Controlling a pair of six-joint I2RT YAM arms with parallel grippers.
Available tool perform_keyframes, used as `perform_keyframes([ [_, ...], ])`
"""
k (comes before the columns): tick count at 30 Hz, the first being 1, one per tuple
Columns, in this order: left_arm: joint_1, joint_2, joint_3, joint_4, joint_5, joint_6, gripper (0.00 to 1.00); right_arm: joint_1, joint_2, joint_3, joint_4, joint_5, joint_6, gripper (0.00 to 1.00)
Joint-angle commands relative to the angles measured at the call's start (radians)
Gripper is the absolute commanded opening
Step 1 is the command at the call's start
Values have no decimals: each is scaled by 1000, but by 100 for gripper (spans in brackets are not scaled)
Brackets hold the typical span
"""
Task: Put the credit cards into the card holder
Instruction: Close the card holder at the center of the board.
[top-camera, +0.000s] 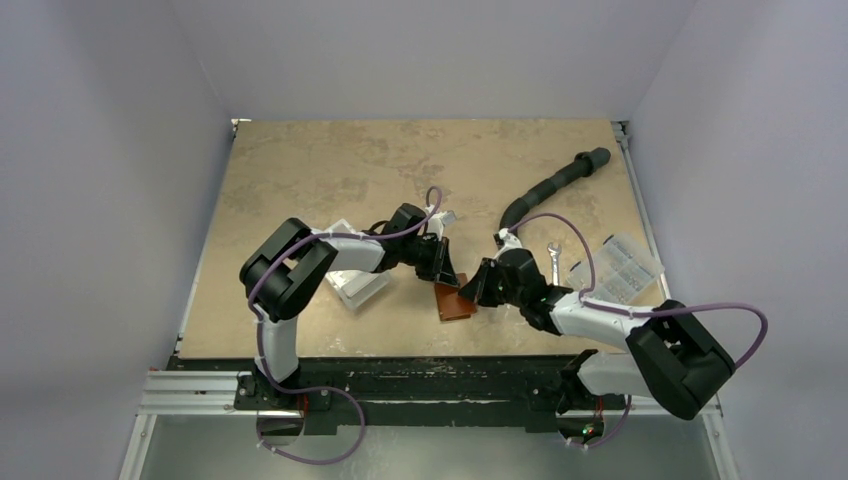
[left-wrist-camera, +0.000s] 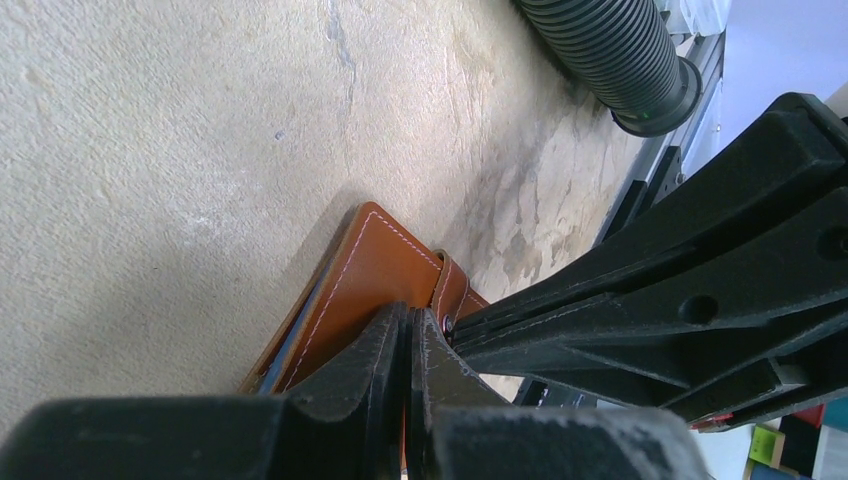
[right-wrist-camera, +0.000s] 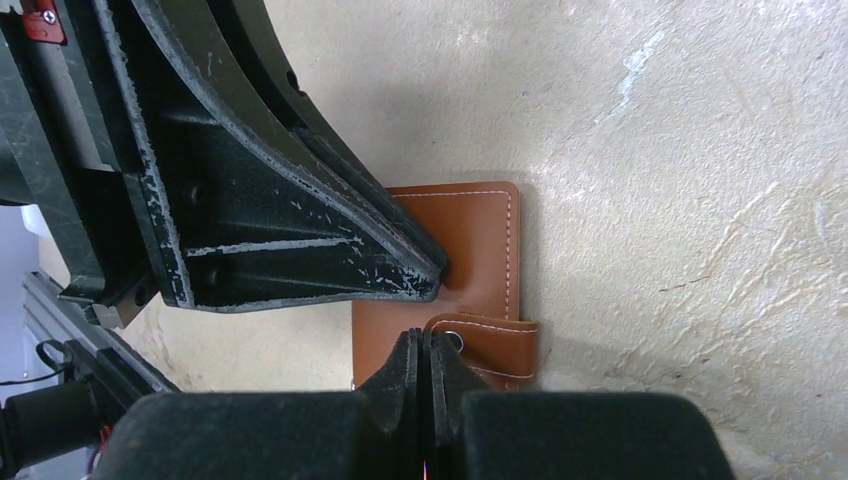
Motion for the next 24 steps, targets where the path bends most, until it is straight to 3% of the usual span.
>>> perform_keyframes([
  [1,-6,42,-19,-33,-20,11,0,-14,11,27,34,-15,-12,0],
  [17,-6,47,-15,-34,-14,11,0,-34,77,62,22,-111,-60,0],
  [21,-6,49,-14,-33,-14,11,0,-28,14,134,-124,-60,-177,0],
  [24,-8,54,-12,-33,-10,7,0,-17,-69,182,-255,7,-236,12],
])
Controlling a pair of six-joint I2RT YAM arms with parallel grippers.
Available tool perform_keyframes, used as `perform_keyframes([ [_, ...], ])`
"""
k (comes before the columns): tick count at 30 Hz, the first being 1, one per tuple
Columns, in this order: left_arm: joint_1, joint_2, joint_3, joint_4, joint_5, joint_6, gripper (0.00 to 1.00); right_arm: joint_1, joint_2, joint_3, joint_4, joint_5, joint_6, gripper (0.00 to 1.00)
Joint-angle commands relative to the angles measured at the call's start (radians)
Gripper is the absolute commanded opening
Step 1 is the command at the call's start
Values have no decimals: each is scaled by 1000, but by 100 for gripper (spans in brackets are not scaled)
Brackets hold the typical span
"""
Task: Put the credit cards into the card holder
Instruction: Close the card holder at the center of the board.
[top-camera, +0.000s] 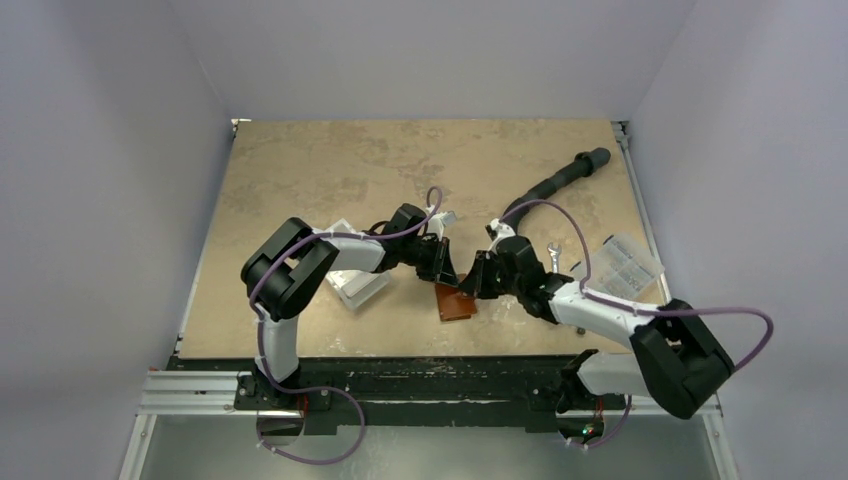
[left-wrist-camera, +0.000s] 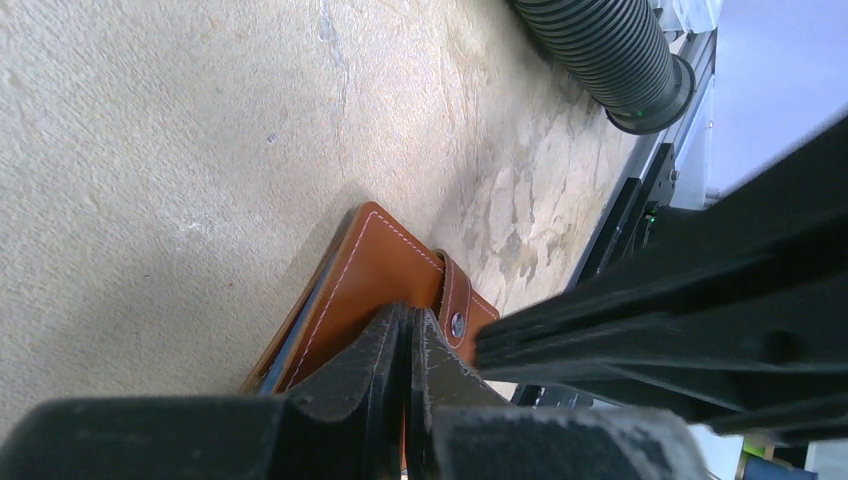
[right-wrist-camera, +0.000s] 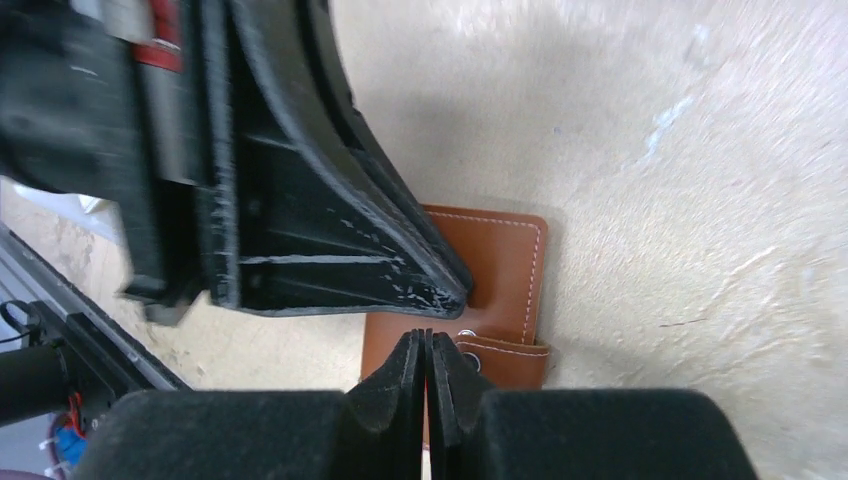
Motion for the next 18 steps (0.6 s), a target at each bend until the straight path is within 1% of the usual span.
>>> perform_keyframes([
  [1,-8,47,-13,-44,-26,8,0,14,-133,101,-195,95,-139,17],
  [3,-9,50,-13,-40,-22,5,0,14,-164,117,-256,126,-162,26],
  [4,-9,53,-12,-41,-20,3,0,14,-166,125,-279,142,-173,30],
  [5,-8,54,-12,-39,-20,3,0,15,-162,131,-297,156,-179,35],
  [8,-9,57,-13,-38,-18,-1,0,24,-133,145,-322,169,-186,44],
  [12,-8,57,-13,-38,-18,-1,0,73,-101,169,-340,241,-169,56],
  [13,-8,58,-13,-37,-19,-1,0,93,-93,179,-348,269,-166,58],
  [15,-8,58,-13,-38,-18,-1,0,126,-70,201,-372,327,-159,58],
  [18,-9,57,-11,-38,-14,-1,0,156,-33,223,-394,383,-151,47],
])
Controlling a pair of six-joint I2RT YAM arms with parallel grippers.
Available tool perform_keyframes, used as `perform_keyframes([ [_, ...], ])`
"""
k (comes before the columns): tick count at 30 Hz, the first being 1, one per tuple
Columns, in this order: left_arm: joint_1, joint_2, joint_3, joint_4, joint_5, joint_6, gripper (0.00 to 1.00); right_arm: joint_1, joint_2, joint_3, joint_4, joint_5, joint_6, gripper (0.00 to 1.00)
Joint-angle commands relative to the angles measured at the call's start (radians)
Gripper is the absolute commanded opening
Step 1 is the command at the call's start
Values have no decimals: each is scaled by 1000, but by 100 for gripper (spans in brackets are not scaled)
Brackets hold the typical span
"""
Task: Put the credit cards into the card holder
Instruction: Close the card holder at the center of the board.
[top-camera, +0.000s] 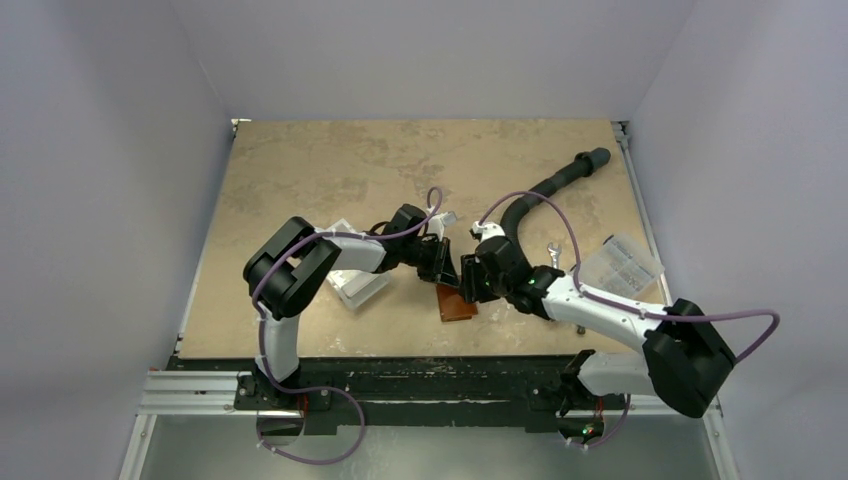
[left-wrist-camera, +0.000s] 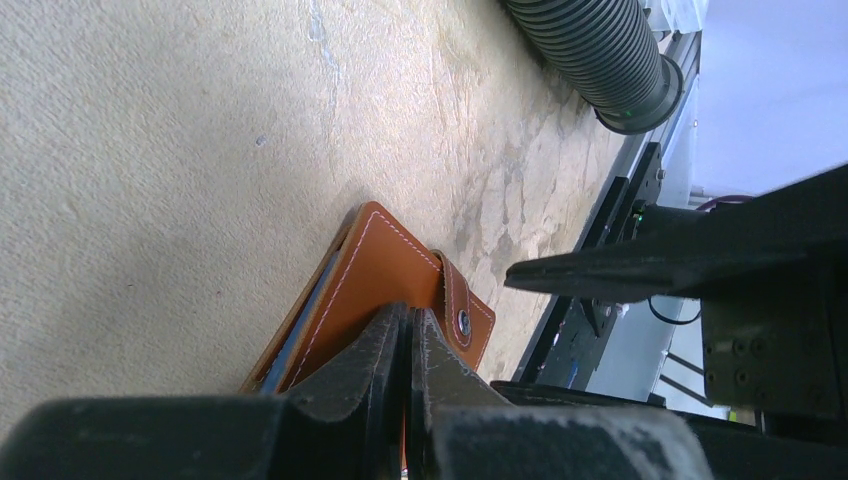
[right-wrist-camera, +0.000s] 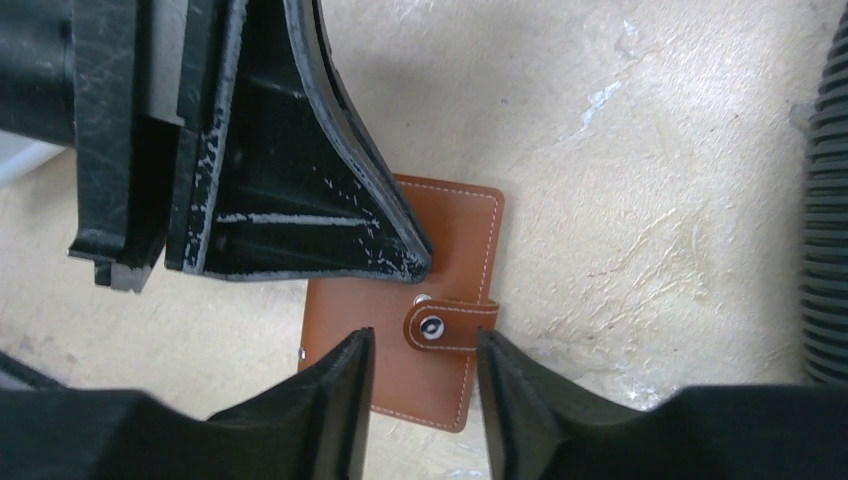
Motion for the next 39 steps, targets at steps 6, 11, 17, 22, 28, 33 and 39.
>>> perform_keyframes([
  [6,-10,38,-11,-59,-36,22,0,84,79,106,-55,169,7,46],
  [11,-9,38,-14,-60,-34,21,0,117,117,143,-87,225,8,45],
  [17,-8,38,-13,-57,-33,21,0,142,144,159,-100,251,15,40],
  [22,-10,38,-12,-57,-33,21,0,153,159,165,-114,272,19,39],
  [28,-10,39,-12,-58,-33,21,0,164,174,171,-117,283,22,39],
  [33,-9,39,-12,-58,-33,21,0,168,184,176,-119,291,26,38],
  [39,-9,39,-14,-55,-32,20,0,169,175,178,-136,328,41,27],
])
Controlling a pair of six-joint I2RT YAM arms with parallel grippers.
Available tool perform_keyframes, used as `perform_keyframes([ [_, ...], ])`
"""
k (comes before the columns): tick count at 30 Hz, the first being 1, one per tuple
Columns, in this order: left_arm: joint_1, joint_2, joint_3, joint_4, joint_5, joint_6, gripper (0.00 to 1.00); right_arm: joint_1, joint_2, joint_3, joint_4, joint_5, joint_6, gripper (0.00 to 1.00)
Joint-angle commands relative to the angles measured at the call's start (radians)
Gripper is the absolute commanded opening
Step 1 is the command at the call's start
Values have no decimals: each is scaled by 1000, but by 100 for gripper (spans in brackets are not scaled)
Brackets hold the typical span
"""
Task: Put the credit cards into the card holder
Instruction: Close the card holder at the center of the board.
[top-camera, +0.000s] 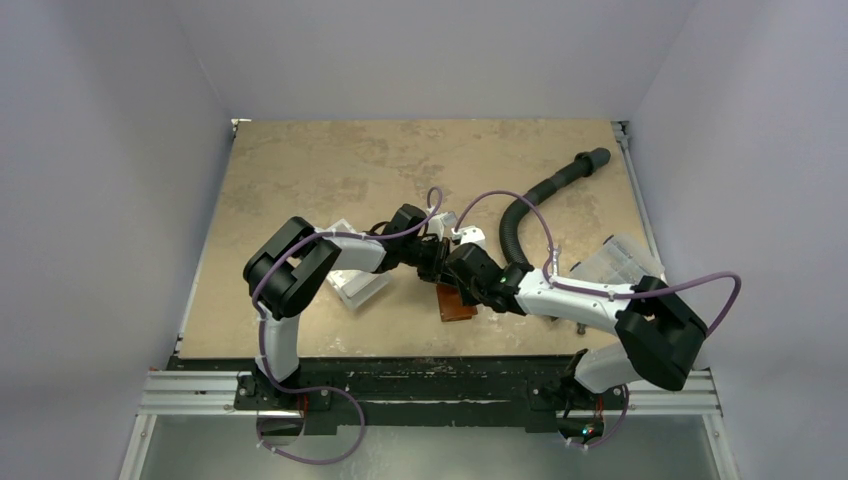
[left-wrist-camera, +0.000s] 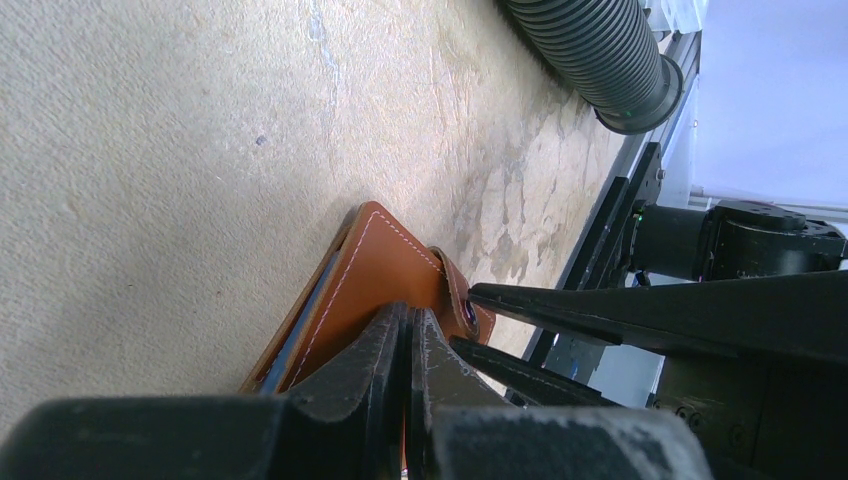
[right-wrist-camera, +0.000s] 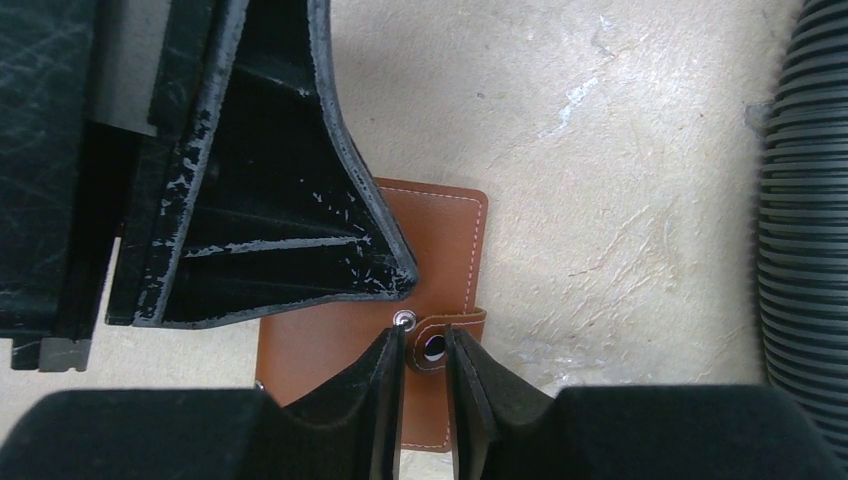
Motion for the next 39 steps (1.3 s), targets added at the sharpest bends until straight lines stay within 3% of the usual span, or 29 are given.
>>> perform_keyframes([
  [1,-10,39,-13,-55,-31,20,0,7,-9,40,-20,67,25,27],
  [3,-9,39,-14,-55,-30,20,0,7,-10,40,-23,71,26,27],
  [13,-10,42,-13,-54,-30,18,0,8,-30,33,-35,94,47,0],
  [32,-9,38,-16,-49,-24,18,0,-46,-67,-83,159,-101,96,0],
  [39,-9,43,-16,-46,-23,17,0,-59,-53,-94,173,-96,90,0],
])
